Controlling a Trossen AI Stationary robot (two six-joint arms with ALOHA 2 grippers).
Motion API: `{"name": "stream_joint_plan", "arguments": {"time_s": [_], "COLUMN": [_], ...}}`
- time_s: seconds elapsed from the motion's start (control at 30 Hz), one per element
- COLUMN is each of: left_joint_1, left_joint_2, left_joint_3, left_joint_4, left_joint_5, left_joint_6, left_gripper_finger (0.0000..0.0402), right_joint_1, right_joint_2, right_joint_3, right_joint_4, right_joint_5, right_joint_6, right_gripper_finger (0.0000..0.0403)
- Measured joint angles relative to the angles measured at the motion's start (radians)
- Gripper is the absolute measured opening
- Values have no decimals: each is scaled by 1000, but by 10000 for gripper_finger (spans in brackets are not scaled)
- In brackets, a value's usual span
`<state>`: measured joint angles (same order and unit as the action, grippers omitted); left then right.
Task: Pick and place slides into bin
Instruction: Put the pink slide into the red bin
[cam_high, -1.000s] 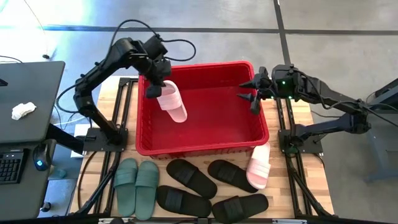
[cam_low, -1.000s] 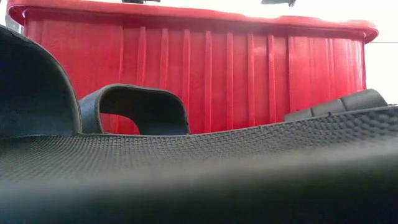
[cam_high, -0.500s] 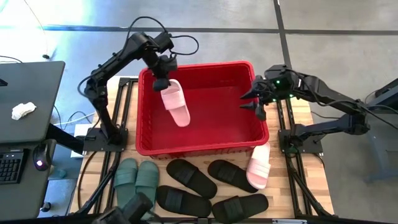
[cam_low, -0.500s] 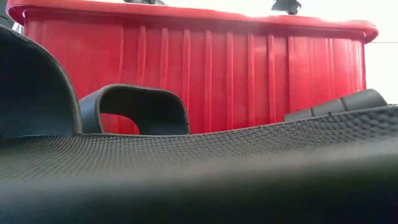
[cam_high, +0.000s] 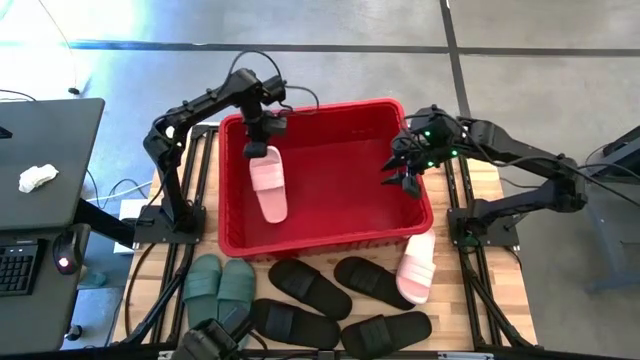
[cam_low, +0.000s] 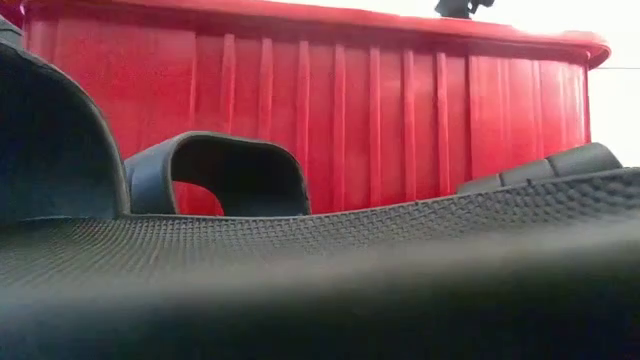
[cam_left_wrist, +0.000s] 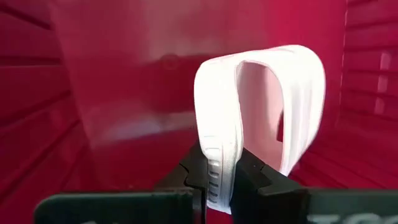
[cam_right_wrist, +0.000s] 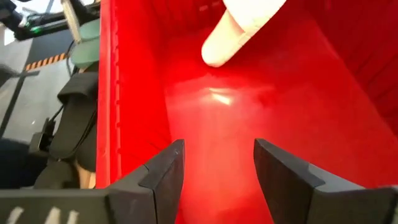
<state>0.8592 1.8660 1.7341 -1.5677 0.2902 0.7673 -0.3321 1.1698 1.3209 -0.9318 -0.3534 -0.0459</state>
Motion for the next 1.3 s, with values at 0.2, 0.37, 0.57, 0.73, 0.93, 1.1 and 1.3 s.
{"name": "stream_joint_plan", "arguments": {"time_s": [0.2, 0.37, 0.57, 0.73, 0.93, 1.1, 1.3], "left_joint_1": [-3, -2, -2, -2, -1, -2, -2], "left_joint_2": [-1, -2, -1, -1, -1, -1, -1], "left_joint_3": [-69, -119, -136, -136, -136, -136, -135], "left_joint_4": [-7, -4, -6, -3, 31, 51, 65], "left_joint_5": [-65, -85, -100, -152, -248, -254, -269], "left_joint_6": [34, 9, 3, -27, -69, -79, -99], "left_gripper_finger": [22, 27, 29, 29, 48, 104, 174], "right_joint_1": [0, 0, 0, 0, 0, 0, 0], "right_joint_2": [66, 113, 145, 148, 148, 148, 148], "right_joint_3": [0, 0, 0, 0, 0, 0, 0], "right_joint_4": [0, 0, 2, 5, 5, 5, 4], "right_joint_5": [-11, -28, -47, -44, -44, -44, -31], "right_joint_6": [-22, -33, -42, -48, -48, -48, -48], "right_gripper_finger": [183, 183, 183, 183, 183, 183, 183]}}
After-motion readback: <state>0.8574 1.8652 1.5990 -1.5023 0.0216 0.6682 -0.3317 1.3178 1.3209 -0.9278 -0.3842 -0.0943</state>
